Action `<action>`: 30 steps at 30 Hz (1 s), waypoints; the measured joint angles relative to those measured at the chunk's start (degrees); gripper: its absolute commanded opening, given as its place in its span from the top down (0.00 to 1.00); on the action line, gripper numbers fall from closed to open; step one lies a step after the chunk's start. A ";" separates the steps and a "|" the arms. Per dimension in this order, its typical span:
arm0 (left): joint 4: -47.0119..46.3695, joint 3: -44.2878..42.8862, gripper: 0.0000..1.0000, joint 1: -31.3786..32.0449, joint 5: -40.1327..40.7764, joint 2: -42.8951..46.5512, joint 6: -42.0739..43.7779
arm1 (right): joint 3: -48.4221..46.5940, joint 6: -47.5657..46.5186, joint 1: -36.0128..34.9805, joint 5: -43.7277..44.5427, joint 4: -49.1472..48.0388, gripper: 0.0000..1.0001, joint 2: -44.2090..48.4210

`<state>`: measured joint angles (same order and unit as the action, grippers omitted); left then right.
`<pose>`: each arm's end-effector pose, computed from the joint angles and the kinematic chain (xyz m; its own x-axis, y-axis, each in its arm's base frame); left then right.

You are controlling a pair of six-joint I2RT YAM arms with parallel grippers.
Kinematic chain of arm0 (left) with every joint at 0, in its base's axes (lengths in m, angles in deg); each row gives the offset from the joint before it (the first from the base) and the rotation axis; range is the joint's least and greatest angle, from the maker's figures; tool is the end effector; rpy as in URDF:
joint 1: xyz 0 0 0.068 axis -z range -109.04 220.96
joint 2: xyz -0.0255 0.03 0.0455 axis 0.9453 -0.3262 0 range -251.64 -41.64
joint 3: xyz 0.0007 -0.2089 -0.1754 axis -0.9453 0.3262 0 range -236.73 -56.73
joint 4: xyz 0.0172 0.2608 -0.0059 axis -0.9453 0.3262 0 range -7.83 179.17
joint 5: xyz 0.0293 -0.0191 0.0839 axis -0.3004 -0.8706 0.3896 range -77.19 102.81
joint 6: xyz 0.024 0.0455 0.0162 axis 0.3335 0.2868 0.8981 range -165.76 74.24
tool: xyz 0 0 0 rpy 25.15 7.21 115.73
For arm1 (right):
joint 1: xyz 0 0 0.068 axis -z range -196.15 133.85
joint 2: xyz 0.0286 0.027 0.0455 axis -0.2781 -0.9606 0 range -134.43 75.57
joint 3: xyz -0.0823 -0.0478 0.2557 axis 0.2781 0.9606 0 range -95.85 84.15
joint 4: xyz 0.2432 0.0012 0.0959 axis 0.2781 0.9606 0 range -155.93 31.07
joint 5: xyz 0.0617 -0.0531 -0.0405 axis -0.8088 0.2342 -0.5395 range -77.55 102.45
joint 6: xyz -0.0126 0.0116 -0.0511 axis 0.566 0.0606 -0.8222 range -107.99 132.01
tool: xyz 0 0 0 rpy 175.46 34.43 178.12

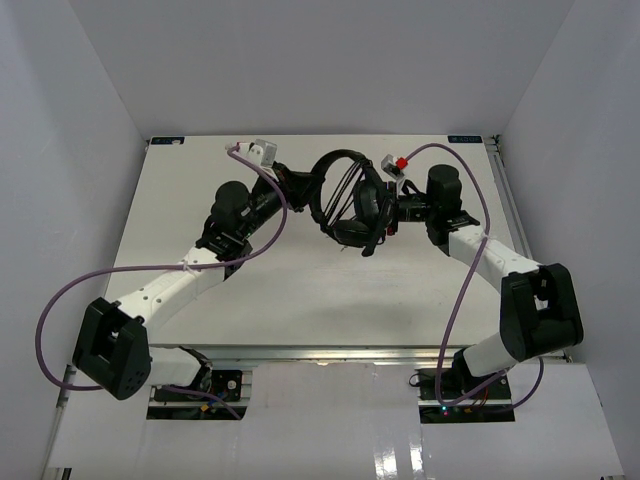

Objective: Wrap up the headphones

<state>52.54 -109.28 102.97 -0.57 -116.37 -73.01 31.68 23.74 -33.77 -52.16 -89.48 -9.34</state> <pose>0.2566 -0.1701 0.3452 -0.2275 -0.3830 -0.8953 0.6817 0.5938 -0.4273 0.2988 0.1287 0.2819 -0.3435 -0.0177 -0.9390 -0.9301 0.1450 0.3375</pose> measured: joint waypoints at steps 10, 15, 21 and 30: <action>-2.26 1.93 1.00 0.15 11.74 -0.52 -6.36 | 2.04 8.51 -0.02 -0.18 -9.93 0.92 -1.50; 5.59 -0.35 1.00 0.20 22.62 -5.52 -13.28 | 2.03 14.13 -0.25 0.08 -15.74 0.92 -8.64; 17.87 -3.13 1.00 0.20 32.12 -15.44 -21.96 | 1.71 24.00 -1.82 0.18 -24.78 0.92 -21.54; 35.66 -12.15 1.00 -0.02 40.62 -27.49 -34.69 | -7.24 53.13 -4.61 0.09 -45.60 0.92 -46.60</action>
<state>88.20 -121.43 102.95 40.05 -143.85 -107.70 24.45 76.87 -38.39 -52.08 -135.08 -55.94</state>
